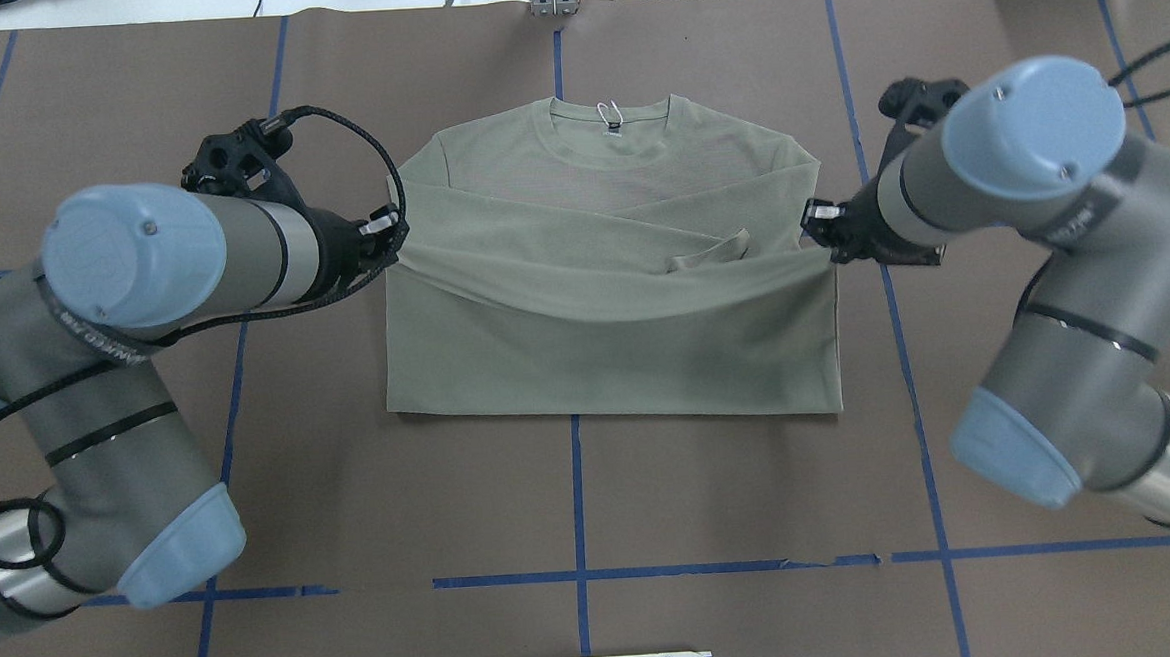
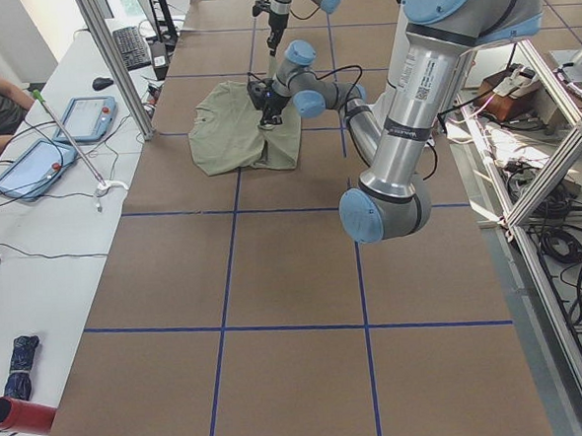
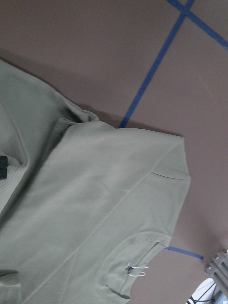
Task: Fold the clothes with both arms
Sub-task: 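Release the folded hem and raise both grippers away from the shirt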
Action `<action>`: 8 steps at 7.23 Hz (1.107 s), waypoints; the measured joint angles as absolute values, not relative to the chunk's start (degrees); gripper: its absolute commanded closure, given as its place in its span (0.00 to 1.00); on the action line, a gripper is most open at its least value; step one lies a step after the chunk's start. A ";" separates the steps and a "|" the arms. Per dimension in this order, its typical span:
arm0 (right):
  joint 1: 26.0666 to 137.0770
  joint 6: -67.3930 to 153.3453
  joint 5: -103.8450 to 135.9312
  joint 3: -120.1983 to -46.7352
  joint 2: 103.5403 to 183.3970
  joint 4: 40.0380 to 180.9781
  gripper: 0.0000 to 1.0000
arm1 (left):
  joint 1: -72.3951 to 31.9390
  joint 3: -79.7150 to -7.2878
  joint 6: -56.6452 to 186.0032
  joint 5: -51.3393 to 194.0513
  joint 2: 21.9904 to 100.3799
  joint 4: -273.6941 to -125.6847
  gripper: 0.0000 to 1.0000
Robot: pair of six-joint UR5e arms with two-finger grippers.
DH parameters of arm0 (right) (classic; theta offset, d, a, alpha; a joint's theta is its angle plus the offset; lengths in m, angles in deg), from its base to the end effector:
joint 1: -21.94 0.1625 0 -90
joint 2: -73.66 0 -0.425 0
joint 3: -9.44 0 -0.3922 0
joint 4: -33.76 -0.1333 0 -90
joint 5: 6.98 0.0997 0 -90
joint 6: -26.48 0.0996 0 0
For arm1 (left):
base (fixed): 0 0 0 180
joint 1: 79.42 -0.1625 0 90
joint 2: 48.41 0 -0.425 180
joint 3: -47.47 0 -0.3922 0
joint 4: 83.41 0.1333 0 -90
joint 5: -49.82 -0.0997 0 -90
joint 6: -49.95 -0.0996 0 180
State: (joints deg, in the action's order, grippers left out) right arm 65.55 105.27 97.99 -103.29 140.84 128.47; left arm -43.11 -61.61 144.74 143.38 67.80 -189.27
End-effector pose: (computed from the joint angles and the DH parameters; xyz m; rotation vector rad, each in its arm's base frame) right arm -0.3442 -0.4764 0.2819 0.1051 -0.7505 0.4454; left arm 0.4073 -0.4570 0.2257 0.2400 1.0607 -0.6137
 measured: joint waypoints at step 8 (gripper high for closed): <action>71.94 97.59 95.69 -59.11 121.69 110.29 1.00 | -36.77 -21.31 140.55 139.34 80.88 -216.11 1.00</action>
State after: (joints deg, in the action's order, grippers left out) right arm 71.94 97.59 95.69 -59.11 121.69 110.29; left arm -36.77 -21.31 140.55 139.34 80.88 -216.11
